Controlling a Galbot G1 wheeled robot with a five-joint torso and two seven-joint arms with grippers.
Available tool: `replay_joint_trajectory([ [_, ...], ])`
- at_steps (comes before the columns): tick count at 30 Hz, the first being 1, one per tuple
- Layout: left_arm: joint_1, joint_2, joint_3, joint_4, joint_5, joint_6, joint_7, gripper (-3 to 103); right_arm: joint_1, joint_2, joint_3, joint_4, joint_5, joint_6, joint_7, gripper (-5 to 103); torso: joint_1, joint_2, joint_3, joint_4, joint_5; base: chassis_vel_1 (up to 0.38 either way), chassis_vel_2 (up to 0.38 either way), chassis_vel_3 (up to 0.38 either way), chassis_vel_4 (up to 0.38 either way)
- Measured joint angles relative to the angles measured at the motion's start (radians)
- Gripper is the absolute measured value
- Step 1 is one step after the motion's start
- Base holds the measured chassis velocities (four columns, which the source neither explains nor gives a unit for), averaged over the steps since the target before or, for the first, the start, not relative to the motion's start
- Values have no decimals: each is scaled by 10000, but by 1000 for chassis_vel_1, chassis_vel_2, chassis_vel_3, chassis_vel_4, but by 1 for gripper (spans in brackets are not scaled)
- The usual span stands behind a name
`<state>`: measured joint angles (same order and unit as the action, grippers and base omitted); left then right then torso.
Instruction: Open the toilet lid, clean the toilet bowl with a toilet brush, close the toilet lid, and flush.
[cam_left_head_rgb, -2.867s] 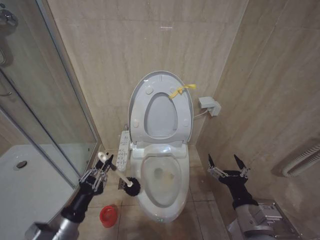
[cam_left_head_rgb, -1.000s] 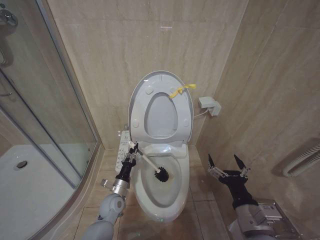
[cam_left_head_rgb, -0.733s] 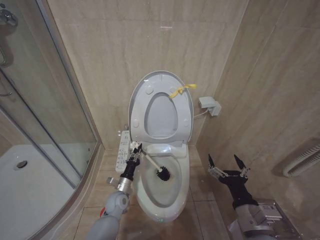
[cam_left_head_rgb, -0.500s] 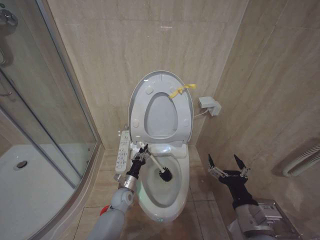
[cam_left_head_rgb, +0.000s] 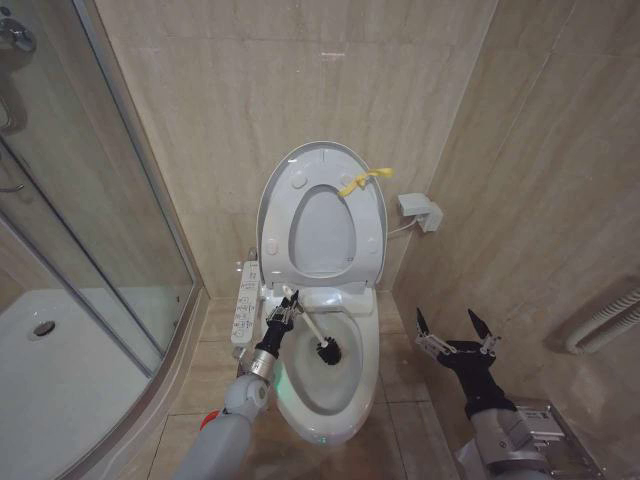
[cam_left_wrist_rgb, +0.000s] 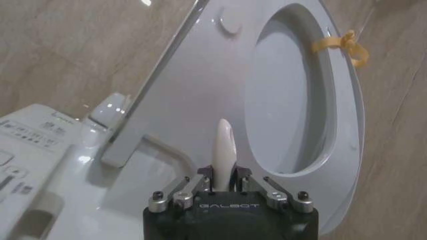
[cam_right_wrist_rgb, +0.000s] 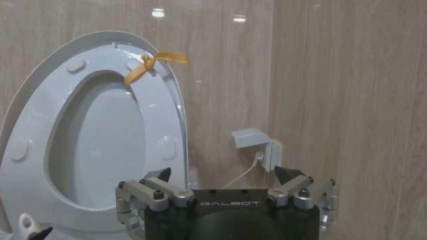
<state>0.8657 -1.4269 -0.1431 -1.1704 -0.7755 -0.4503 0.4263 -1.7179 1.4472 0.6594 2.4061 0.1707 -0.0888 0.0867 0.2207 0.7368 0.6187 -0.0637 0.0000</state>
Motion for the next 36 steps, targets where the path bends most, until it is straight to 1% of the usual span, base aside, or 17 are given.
replay_joint_trajectory([
  [3, -132, -121, 98, 168, 110, -108, -4, 22, 0, 0, 0, -1, 0, 0, 0, 100, 0, 0, 0, -4, 0, 0, 0, 0, 0],
  [8, -273, -191, 301, 434, 328, -164, 18, 22, 0, 0, 0, 0, 0, 0, 0, 100, 0, 0, 0, -3, 0, 0, 0, 0, 0],
  [16, -640, -112, 542, 1205, 1048, -517, 276, 22, 0, 0, 0, 0, 0, 0, 0, 100, 0, 0, 0, -3, -1, 0, 0, 0, 0],
  [20, -756, -74, 560, 1399, 1402, -585, 226, 22, 0, 0, 0, 0, 0, 0, 0, 100, 0, 0, 0, 0, -1, 0, 0, 0, 0],
  [22, -798, -78, 593, 1403, 1384, -588, 184, 22, 0, 0, 0, 0, 0, 0, 0, 100, 0, 0, 0, 0, -1, 0, 0, 0, 0],
  [23, -831, -87, 653, 1386, 1212, -569, 134, 22, 0, 0, 0, 0, 0, 0, 0, 100, 0, 0, 0, 0, 0, 0, 0, 0, 0],
  [26, -921, -226, 855, 1155, 64, -290, -163, 22, 0, 0, 0, 0, 0, 0, 0, 100, 0, 0, 0, -3, 0, 0, 0, 0, 0],
  [27, -921, -226, 855, 1155, 64, -290, -163, 22, 0, 0, 0, 0, 0, 0, 0, 100, 0, 0, 0, -3, 0, 0, 0, 0, 0],
  [29, -1029, -403, 893, 1179, -456, -248, -316, 22, 0, 0, 0, 0, 0, 0, 0, 100, 0, 0, 0, -3, 0, 0, 0, 0, 0],
  [31, -1192, -571, 903, 1545, -443, -416, -319, 22, 0, -1, 1, 0, 0, 0, 0, 100, 0, 0, 0, -2, 0, 0, 0, 0, 0],
  [32, -1192, -571, 903, 1545, -443, -416, -319, 22, 0, -1, 1, 0, 0, 0, 0, 100, 0, 0, 0, -2, 0, 0, 0, 0, 0],
  [34, -1328, -645, 941, 1964, -36, -633, -197, 22, 0, 0, 0, 0, 0, 0, 0, 100, 0, 0, 0, -3, 1, 0, 0, 0, 0],
  [35, -1328, -645, 941, 1964, -36, -633, -197, 22, 0, 0, 0, 0, 0, 0, 0, 100, 0, 0, 0, -3, 1, 0, 0, 0, 0],
  [36, -1336, -680, 950, 2107, 178, -702, -127, 22, 0, 0, 0, 0, 0, 0, 0, 100, 1, 0, 0, -2, 1, 0, 0, 0, 0],
])
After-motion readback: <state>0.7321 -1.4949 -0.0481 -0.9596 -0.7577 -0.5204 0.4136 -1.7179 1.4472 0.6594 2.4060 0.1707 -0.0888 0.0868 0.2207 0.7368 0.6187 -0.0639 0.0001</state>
